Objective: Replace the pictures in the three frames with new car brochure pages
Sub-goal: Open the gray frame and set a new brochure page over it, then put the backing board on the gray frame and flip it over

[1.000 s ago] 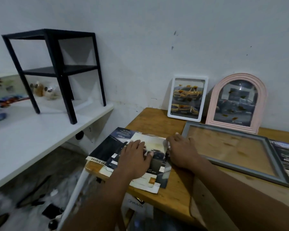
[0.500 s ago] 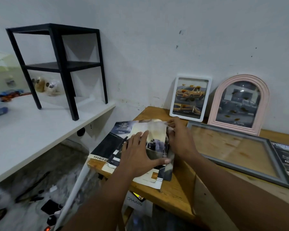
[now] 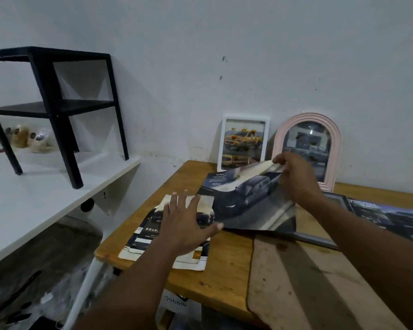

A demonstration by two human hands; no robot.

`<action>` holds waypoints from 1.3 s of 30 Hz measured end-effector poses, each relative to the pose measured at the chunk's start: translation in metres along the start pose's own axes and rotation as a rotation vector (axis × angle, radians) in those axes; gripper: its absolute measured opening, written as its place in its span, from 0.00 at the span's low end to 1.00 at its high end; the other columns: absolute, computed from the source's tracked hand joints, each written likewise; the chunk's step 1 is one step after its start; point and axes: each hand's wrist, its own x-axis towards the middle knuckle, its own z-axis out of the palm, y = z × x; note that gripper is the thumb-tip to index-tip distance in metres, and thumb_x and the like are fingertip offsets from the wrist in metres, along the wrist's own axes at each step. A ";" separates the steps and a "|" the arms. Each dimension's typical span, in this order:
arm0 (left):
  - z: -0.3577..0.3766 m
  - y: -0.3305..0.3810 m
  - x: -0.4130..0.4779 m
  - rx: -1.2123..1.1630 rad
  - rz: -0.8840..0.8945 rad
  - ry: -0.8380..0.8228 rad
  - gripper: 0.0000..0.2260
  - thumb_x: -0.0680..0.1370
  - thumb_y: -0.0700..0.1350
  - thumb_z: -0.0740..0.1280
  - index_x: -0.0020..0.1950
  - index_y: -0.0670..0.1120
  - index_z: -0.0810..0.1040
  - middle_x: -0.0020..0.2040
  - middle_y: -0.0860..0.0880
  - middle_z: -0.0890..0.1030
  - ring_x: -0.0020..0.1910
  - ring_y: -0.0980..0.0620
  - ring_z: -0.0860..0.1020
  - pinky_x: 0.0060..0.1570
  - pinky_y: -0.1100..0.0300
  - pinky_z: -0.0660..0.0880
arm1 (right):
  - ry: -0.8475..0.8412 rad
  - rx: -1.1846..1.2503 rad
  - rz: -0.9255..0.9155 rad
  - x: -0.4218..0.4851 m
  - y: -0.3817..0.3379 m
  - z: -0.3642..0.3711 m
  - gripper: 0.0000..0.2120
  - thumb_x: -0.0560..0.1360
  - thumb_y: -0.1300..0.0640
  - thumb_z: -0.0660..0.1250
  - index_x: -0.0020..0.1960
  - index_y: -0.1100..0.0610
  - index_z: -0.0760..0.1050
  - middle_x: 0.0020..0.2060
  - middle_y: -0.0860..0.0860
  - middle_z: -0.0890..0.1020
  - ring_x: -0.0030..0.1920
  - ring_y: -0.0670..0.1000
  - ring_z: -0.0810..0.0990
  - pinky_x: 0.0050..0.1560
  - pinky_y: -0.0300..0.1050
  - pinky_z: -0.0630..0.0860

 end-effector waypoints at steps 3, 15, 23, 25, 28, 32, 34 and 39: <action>0.002 0.030 0.014 -0.045 0.087 -0.032 0.46 0.72 0.78 0.59 0.83 0.55 0.53 0.84 0.48 0.50 0.83 0.44 0.44 0.80 0.41 0.48 | -0.031 -0.040 0.086 -0.003 0.036 -0.024 0.16 0.76 0.72 0.63 0.57 0.56 0.76 0.56 0.55 0.78 0.52 0.53 0.76 0.54 0.53 0.78; 0.026 0.113 0.060 -0.085 0.160 -0.086 0.15 0.80 0.64 0.64 0.53 0.54 0.80 0.49 0.54 0.78 0.46 0.57 0.77 0.51 0.52 0.80 | -0.144 -0.191 0.316 -0.008 0.160 -0.063 0.19 0.72 0.72 0.64 0.58 0.56 0.79 0.55 0.58 0.82 0.50 0.55 0.77 0.49 0.42 0.70; 0.037 0.109 0.063 -0.069 0.168 -0.015 0.14 0.80 0.62 0.64 0.57 0.53 0.78 0.58 0.54 0.72 0.54 0.55 0.74 0.54 0.54 0.78 | -0.226 -0.453 0.255 -0.030 0.169 -0.045 0.17 0.79 0.52 0.63 0.68 0.47 0.72 0.73 0.51 0.70 0.75 0.60 0.60 0.71 0.63 0.59; 0.039 0.110 0.064 -0.111 0.162 -0.001 0.11 0.81 0.60 0.65 0.54 0.53 0.76 0.57 0.55 0.73 0.51 0.56 0.74 0.52 0.55 0.78 | -0.233 -0.439 0.238 -0.038 0.165 -0.042 0.17 0.80 0.47 0.61 0.68 0.47 0.72 0.71 0.51 0.71 0.74 0.58 0.62 0.71 0.64 0.60; 0.041 0.113 0.064 -0.158 0.117 0.009 0.09 0.81 0.58 0.66 0.52 0.53 0.73 0.52 0.53 0.75 0.48 0.56 0.74 0.50 0.53 0.78 | -0.310 -0.359 0.233 -0.046 0.158 -0.036 0.18 0.80 0.41 0.58 0.67 0.45 0.71 0.67 0.51 0.74 0.68 0.54 0.70 0.68 0.62 0.66; 0.042 0.118 0.062 -0.199 0.083 0.004 0.18 0.80 0.59 0.65 0.65 0.52 0.72 0.61 0.51 0.75 0.57 0.51 0.76 0.56 0.51 0.77 | -0.346 -0.430 0.214 -0.047 0.153 -0.028 0.21 0.80 0.39 0.55 0.69 0.46 0.69 0.70 0.50 0.71 0.71 0.54 0.67 0.71 0.64 0.61; 0.043 0.119 0.060 -0.190 0.120 0.009 0.21 0.80 0.60 0.65 0.69 0.51 0.71 0.65 0.50 0.74 0.61 0.51 0.74 0.58 0.53 0.76 | -0.344 -0.456 0.202 -0.047 0.152 -0.027 0.21 0.80 0.39 0.55 0.69 0.46 0.68 0.70 0.50 0.71 0.72 0.54 0.66 0.71 0.63 0.60; 0.044 0.120 0.060 -0.102 0.128 -0.014 0.21 0.81 0.61 0.63 0.68 0.50 0.73 0.66 0.49 0.74 0.63 0.50 0.73 0.60 0.52 0.75 | -0.325 -0.432 0.211 -0.051 0.149 -0.030 0.22 0.80 0.38 0.56 0.69 0.46 0.69 0.70 0.50 0.72 0.71 0.54 0.67 0.70 0.63 0.64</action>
